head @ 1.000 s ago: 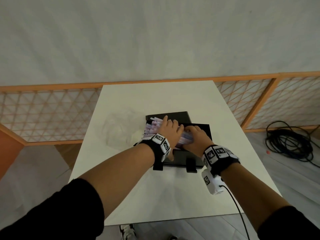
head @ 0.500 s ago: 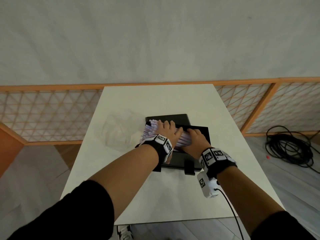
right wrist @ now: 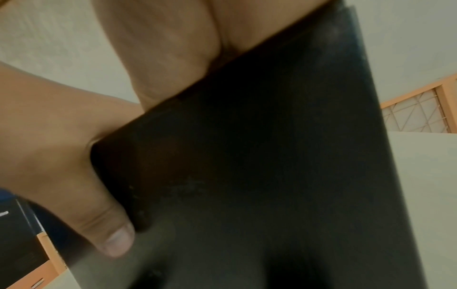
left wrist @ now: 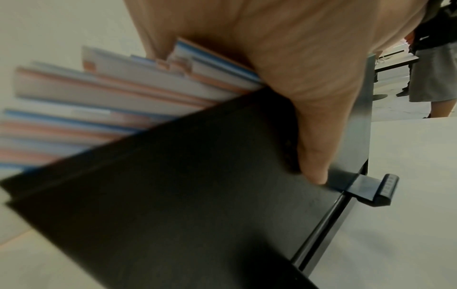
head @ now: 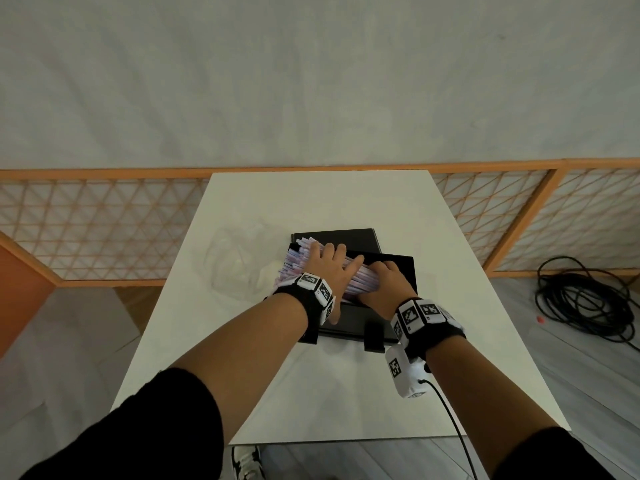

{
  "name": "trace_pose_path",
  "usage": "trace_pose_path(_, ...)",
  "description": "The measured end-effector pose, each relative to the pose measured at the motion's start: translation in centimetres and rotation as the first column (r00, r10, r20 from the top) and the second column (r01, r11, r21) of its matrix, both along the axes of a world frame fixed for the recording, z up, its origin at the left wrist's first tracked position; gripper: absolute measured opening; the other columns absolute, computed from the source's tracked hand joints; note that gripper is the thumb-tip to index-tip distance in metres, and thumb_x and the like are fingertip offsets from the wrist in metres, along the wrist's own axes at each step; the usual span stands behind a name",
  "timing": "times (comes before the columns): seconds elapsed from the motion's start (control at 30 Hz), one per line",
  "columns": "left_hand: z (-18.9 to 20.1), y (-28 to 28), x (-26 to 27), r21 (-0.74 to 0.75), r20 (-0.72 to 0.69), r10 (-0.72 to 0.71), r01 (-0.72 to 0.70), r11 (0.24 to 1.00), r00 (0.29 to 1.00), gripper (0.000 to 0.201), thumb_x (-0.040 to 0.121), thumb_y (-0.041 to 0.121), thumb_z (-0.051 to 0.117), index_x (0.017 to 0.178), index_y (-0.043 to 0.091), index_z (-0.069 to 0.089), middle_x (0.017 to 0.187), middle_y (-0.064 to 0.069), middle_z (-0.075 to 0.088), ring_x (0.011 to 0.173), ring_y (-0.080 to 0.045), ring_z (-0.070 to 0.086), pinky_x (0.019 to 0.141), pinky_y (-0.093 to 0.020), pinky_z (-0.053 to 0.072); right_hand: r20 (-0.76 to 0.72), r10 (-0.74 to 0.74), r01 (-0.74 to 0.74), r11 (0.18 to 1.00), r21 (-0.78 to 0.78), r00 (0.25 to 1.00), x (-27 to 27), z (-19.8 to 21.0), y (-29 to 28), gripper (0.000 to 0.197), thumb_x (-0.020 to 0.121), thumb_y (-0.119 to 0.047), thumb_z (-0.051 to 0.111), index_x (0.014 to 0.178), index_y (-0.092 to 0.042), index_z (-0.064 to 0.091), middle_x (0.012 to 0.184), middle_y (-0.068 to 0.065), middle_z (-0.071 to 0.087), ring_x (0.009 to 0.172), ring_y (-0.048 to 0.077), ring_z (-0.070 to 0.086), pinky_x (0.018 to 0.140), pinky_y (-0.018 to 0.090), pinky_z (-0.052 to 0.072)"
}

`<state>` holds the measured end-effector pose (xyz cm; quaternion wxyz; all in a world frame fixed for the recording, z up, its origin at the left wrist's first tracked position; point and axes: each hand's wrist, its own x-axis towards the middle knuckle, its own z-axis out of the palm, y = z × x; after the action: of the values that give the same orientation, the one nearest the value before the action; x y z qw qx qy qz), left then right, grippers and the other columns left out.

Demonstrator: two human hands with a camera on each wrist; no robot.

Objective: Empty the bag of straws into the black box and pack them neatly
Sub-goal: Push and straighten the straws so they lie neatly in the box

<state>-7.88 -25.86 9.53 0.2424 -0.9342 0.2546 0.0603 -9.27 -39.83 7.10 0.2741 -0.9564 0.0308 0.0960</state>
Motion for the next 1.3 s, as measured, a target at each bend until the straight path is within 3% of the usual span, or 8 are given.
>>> trace_pose_path(0.17, 0.1, -0.1, 0.0, 0.022, 0.012, -0.009, 0.009, 1.000, 1.000, 0.125, 0.057, 0.058, 0.075, 0.150, 0.018, 0.002, 0.148, -0.023, 0.019, 0.131, -0.041, 0.027, 0.106, -0.056, 0.022, -0.044, -0.009, 0.010, 0.999, 0.035, 0.999, 0.2, 0.1, 0.1, 0.075, 0.076, -0.019, 0.068, 0.141, -0.011, 0.031, 0.138, 0.012, 0.041, 0.123, 0.030, 0.047, 0.104, 0.041, 0.040)
trace_pose_path(0.3, 0.4, -0.2, -0.1, 0.042, 0.010, -0.018, 0.018, 0.999, 1.000, 0.124, 0.059, 0.058, 0.075, 0.150, 0.018, 0.002, 0.146, -0.025, 0.023, 0.130, -0.041, 0.030, 0.107, -0.057, 0.021, -0.077, 0.002, -0.011, 0.994, -0.110, 0.997, 0.5, 0.0, 0.1, 0.063, 0.080, -0.027, 0.062, 0.137, -0.014, 0.037, 0.136, 0.013, 0.039, 0.123, 0.034, 0.039, 0.104, 0.038, 0.035)
trace_pose_path(0.47, 1.0, -0.8, 0.6, 0.140, -0.002, -0.080, 0.080, 0.987, 0.997, 0.126, 0.060, 0.073, 0.068, 0.149, 0.013, 0.003, 0.141, -0.027, 0.031, 0.131, -0.040, 0.033, 0.110, -0.064, -0.007, -0.028, -0.015, 0.012, 0.995, -0.099, 0.999, 0.3, 0.1, 0.3, 0.053, 0.082, -0.021, 0.060, 0.132, -0.015, 0.043, 0.130, 0.013, 0.039, 0.119, 0.033, 0.043, 0.101, 0.040, 0.040)
trace_pose_path(0.57, 1.6, -0.5, 0.9, 0.080, -0.010, -0.099, 0.100, 0.992, 0.995, 0.128, 0.058, 0.083, 0.059, 0.151, 0.014, 0.004, 0.141, -0.025, 0.036, 0.130, -0.039, 0.035, 0.109, -0.063, -0.011, 0.008, 0.005, -0.004, 0.993, -0.121, 1.000, 0.2, 0.4, 0.6, 0.044, 0.082, -0.016, 0.058, 0.124, -0.012, 0.047, 0.126, 0.010, 0.047, 0.115, 0.031, 0.050, 0.100, 0.040, 0.040)
trace_pose_path(0.87, 4.9, 0.8, 2.0, 0.021, -0.088, -0.096, 0.098, 0.995, 0.991, 0.131, 0.056, 0.086, 0.057, 0.151, 0.017, 0.000, 0.135, -0.016, 0.049, 0.125, -0.034, 0.046, 0.112, -0.062, -0.005, 0.049, 0.136, -0.130, 0.987, -0.098, 0.990, 0.5, 2.3, -0.1, 0.061, 0.079, -0.010, 0.062, 0.136, -0.015, 0.038, 0.135, 0.009, 0.045, 0.126, 0.029, 0.043, 0.114, 0.043, 0.023)
trace_pose_path(1.0, 4.2, 2.0, 2.3, 0.003, -0.092, -0.081, 0.082, 0.997, 0.992, 0.134, 0.053, 0.090, 0.053, 0.151, 0.013, 0.003, 0.140, -0.015, 0.045, 0.130, -0.033, 0.041, 0.113, -0.062, 0.000, 0.017, 0.158, -0.156, 0.985, -0.070, 0.987, 0.3, 3.1, -1.4, 0.080, 0.074, -0.022, 0.074, 0.141, -0.016, 0.031, 0.141, 0.009, 0.036, 0.129, 0.028, 0.038, 0.109, 0.038, 0.034)
trace_pose_path(1.17, 2.8, 1.9, 2.1, 0.027, -0.053, -0.142, 0.144, 0.989, 0.988, 0.136, 0.050, 0.092, 0.051, 0.151, 0.012, 0.007, 0.153, -0.020, 0.020, 0.141, -0.038, 0.016, 0.114, -0.061, 0.006, 0.108, 0.263, -0.256, 0.964, -0.068, 0.959, -1.5, 4.6, -1.9, 0.034, 0.076, -0.023, 0.074, 0.103, -0.017, 0.053, 0.097, 0.000, 0.051, 0.076, 0.013, 0.051, 0.068, 0.018, 0.040)
trace_pose_path(1.3, 2.0, 0.9, 2.0, 0.039, -0.088, -0.118, 0.122, 0.992, 0.989, 0.143, 0.045, 0.092, 0.055, 0.150, 0.011, 0.000, 0.152, -0.022, 0.021, 0.138, -0.040, 0.024, 0.112, -0.062, 0.007, -0.177, 0.393, -0.418, 0.899, -0.134, 0.902, -2.6, 4.2, -1.0, 0.040, 0.077, -0.033, 0.072, 0.111, -0.014, 0.062, 0.104, 0.001, 0.064, 0.096, 0.019, 0.059, 0.084, 0.027, 0.048)
